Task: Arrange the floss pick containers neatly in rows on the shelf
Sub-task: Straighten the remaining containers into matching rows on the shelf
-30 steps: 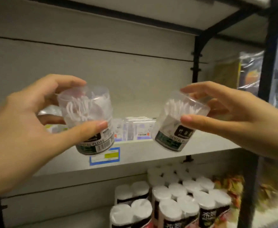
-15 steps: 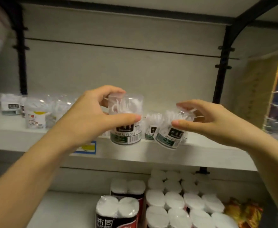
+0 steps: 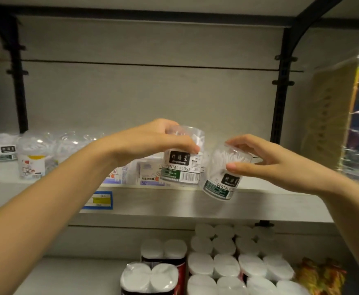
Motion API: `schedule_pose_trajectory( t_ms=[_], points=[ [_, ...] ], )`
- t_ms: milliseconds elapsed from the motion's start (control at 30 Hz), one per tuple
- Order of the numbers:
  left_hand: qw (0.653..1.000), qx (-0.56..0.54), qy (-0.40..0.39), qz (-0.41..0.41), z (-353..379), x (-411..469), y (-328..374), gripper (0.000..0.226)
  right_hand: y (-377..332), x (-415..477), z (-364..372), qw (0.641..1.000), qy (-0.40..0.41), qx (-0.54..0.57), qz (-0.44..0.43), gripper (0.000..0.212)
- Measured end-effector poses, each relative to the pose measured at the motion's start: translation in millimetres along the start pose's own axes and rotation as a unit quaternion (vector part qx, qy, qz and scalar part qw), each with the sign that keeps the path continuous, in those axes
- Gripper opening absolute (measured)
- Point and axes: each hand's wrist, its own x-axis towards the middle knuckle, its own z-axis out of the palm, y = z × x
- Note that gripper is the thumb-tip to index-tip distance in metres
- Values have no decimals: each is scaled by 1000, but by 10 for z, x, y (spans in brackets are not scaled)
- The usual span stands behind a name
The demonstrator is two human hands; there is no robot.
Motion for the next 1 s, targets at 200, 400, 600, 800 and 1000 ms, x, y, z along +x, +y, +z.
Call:
schedule_pose_trajectory(
  t_ms=[200, 400, 600, 800, 1000],
  points=[
    [998, 9, -60, 9, -25, 131, -21, 54, 109, 127, 5, 1000, -13, -6, 1, 80],
    [997, 17, -80, 8, -70, 348, -105, 80, 175, 334, 21, 1000, -20, -7, 15, 77],
    [996, 17, -91, -19, -69, 535, -139, 64, 314, 574, 74, 999, -25, -7, 23, 69],
    [996, 30, -80, -27, -24, 659, -170, 48, 381, 756, 90, 998, -45, -17, 42, 62],
    [997, 23, -74, -20, -9, 599, -161, 53, 248, 771, 30, 997, -41, -46, 37, 61]
  ],
)
